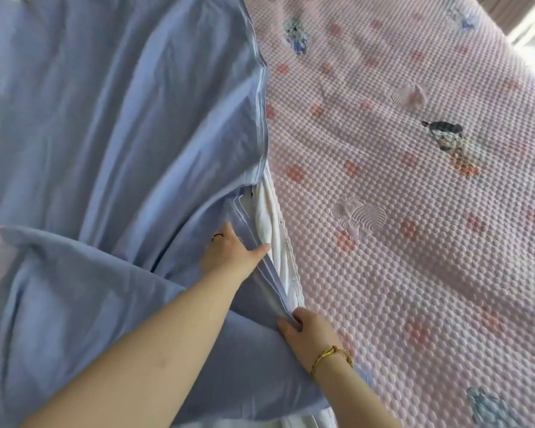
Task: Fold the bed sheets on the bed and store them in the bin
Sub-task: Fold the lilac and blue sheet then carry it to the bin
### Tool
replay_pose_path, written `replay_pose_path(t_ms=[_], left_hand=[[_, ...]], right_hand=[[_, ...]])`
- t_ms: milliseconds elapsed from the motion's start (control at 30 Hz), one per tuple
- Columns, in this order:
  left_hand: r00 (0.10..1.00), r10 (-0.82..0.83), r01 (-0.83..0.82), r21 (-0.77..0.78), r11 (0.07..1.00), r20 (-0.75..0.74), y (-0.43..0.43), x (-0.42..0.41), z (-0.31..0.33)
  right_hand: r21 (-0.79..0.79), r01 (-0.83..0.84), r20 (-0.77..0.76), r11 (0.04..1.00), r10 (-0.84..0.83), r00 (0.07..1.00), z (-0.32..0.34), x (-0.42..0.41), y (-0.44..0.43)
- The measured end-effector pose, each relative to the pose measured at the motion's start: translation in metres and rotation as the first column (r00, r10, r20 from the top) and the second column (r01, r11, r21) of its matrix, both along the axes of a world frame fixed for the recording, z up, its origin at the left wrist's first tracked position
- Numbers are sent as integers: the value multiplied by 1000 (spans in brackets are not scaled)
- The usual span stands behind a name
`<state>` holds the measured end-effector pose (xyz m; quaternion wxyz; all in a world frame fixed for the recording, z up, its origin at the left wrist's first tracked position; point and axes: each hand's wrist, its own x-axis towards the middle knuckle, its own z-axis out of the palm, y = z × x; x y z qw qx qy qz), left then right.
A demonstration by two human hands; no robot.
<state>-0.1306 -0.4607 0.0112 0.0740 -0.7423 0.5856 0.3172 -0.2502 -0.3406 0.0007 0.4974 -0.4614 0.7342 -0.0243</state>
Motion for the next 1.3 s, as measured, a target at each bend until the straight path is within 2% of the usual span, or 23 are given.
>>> replay_pose_path(t_ms=[133,233,400,500,600,733,833,967,1100,1167,1233,1267,1300], left_hand=[[998,31,-34,67,997,49,-11,-29,-8],[996,94,-93,98,991,-7,-7,-33,-10],[997,15,-3,155,988,-74,3,-26,-2],[975,74,-27,220,975,-209,5,-14,7],[909,167,-72,251,965,-381,9,0,20],[838,138,-63,157,986,-529,16,-7,36],[824,86,-41,94,995,-561,18,-30,37],[804,-47,82,32,996,-592,24,-69,32],[792,-151,226,54,973,-592,34,-109,11],[795,-173,259,68,964,-581,38,-122,-5],[797,-175,256,61,965,-578,38,-132,-18],[795,-178,257,57,965,-580,37,-136,-21],[791,-192,274,55,960,-581,35,-140,-23]], right_hand=[[-87,40,29,995,-37,999,5,-10,18],[-76,119,91,990,-112,989,4,-17,32],[-37,193,102,980,-189,977,-7,-24,52],[-138,187,109,973,-173,979,0,-20,61],[-209,185,130,960,-160,979,16,-17,70],[-130,218,174,967,-194,965,21,-22,79],[-103,259,202,960,-235,951,27,-39,83],[-85,302,246,949,-274,930,42,-77,95],[46,382,262,923,-380,887,38,-117,108],[158,442,269,883,-469,841,36,-126,113],[161,570,224,805,-593,774,32,-124,101],[192,646,219,739,-674,705,27,-122,104],[172,681,170,712,-702,691,23,-123,105]])
